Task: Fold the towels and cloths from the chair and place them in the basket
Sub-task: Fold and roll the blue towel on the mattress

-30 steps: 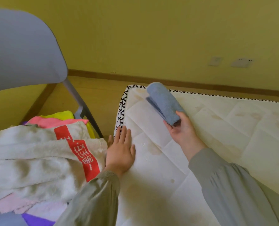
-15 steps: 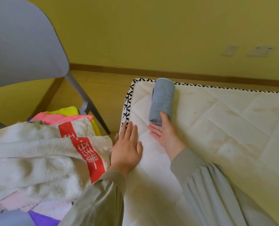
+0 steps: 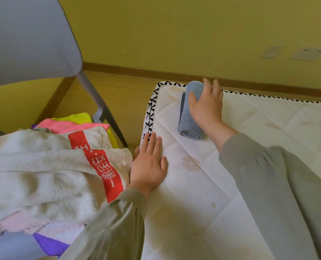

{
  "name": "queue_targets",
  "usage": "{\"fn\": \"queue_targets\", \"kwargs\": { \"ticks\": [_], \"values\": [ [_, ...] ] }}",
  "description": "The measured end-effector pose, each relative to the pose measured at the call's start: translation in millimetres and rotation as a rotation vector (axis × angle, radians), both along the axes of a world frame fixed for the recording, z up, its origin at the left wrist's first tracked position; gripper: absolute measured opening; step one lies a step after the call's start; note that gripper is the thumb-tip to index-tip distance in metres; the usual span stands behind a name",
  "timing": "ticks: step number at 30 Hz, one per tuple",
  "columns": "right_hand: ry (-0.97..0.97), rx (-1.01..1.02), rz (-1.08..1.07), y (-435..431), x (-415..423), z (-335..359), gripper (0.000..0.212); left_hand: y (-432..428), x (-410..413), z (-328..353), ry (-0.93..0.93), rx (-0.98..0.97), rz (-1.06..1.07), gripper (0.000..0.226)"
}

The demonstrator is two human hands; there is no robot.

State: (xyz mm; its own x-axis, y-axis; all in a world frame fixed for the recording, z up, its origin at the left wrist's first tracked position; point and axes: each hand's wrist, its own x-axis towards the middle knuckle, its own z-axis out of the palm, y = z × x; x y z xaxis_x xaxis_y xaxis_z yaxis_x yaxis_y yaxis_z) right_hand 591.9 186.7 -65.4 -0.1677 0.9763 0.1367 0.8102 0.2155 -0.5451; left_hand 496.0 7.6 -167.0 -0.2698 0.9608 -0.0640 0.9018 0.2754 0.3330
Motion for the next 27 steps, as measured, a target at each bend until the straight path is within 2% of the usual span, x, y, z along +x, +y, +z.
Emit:
{"fn": "queue_targets", "kwargs": {
  "ticks": [3,5,7,21,27],
  "values": [
    [-0.17,-0.085,0.067,21.9,-12.7,-27.1,0.065,0.2,0.2,0.4,-0.015,0.0,-0.001,0.064],
    [-0.322,-0.048,0.124,20.0,-14.4,-55.9,0.069,0.8,0.1,0.1,-0.013,-0.003,-0.003,0.063],
    [-0.391,0.007,0.137,17.5,-16.2,-71.0,0.071,2.1,-0.2,0.7,-0.016,-0.011,-0.007,0.062],
    [-0.464,0.044,0.126,20.6,-25.1,-77.5,0.071,3.7,-0.4,1.5,0.014,-0.097,-0.028,0.065],
    [-0.489,-0.064,0.189,17.6,-25.6,-60.3,0.072,5.3,-0.4,0.0,0.019,-0.135,-0.031,0.063]
  ]
}}
